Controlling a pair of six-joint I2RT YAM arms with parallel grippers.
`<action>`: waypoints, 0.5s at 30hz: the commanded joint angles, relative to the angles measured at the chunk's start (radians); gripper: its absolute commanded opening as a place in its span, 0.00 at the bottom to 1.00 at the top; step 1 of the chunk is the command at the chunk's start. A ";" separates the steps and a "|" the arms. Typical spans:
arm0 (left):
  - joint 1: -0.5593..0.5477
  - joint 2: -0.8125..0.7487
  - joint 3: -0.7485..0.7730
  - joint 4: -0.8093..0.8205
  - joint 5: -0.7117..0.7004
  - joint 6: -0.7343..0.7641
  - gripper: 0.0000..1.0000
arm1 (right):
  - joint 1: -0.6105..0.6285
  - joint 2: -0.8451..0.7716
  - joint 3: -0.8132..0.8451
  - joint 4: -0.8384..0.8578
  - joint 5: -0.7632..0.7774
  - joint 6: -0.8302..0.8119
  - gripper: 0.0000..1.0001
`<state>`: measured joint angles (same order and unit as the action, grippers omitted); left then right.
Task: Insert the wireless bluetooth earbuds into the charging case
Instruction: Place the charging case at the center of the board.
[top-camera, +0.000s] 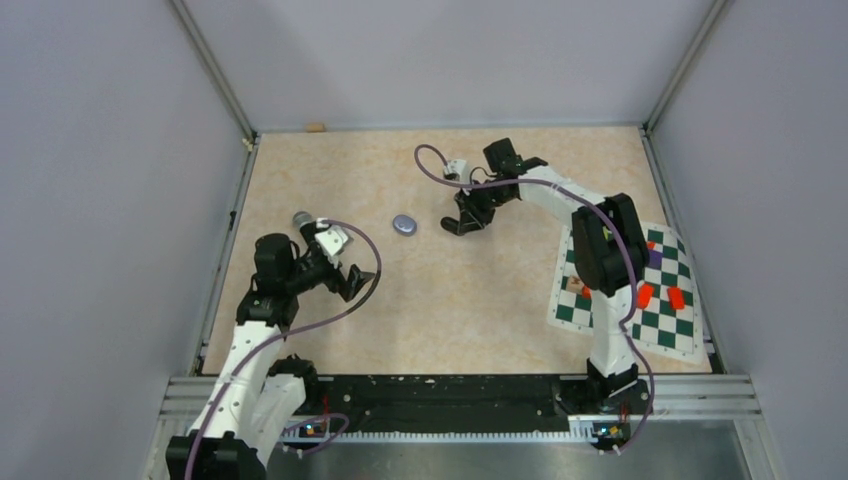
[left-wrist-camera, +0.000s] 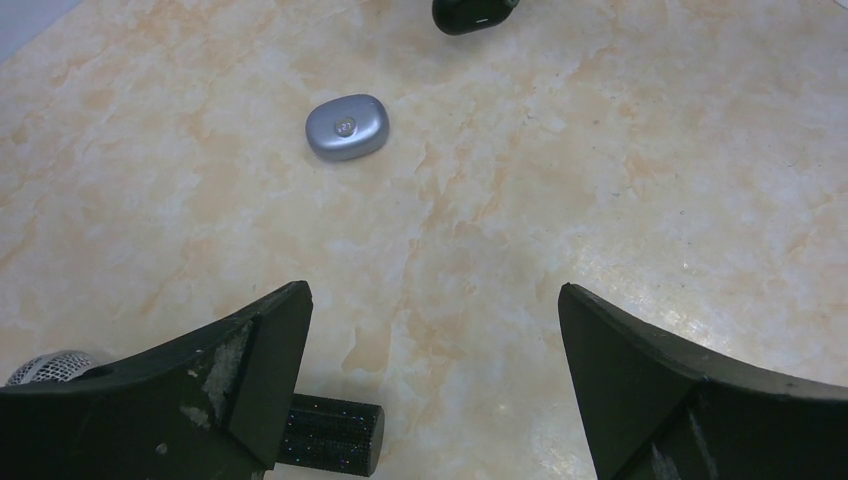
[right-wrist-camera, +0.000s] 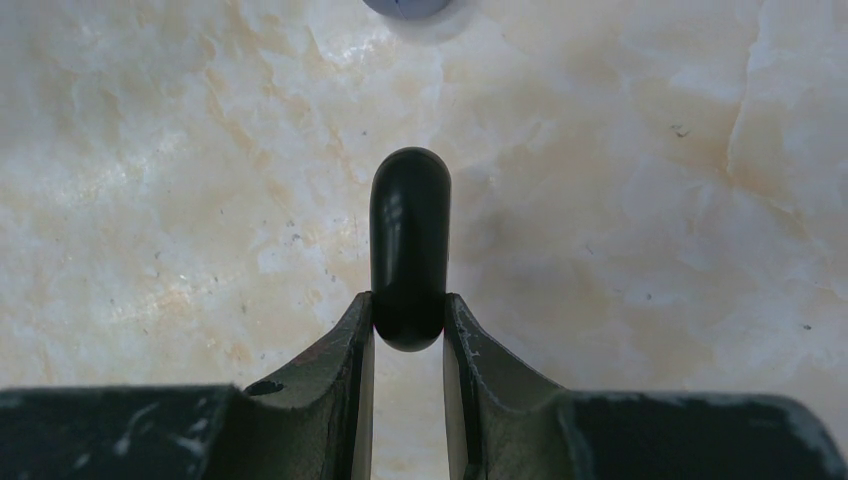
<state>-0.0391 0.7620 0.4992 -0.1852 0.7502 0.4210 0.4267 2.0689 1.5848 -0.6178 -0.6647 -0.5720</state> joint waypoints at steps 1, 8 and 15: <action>0.011 0.006 0.012 0.012 0.058 0.019 0.99 | -0.010 0.018 0.081 -0.029 -0.082 0.018 0.00; 0.018 0.020 0.015 -0.011 0.088 0.049 0.99 | -0.010 0.107 0.181 -0.142 -0.158 -0.019 0.00; 0.027 0.012 0.018 -0.023 0.099 0.060 0.99 | -0.009 0.203 0.294 -0.243 -0.189 -0.022 0.00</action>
<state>-0.0227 0.7815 0.4992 -0.2104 0.8162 0.4599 0.4267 2.2387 1.7973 -0.7830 -0.7929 -0.5766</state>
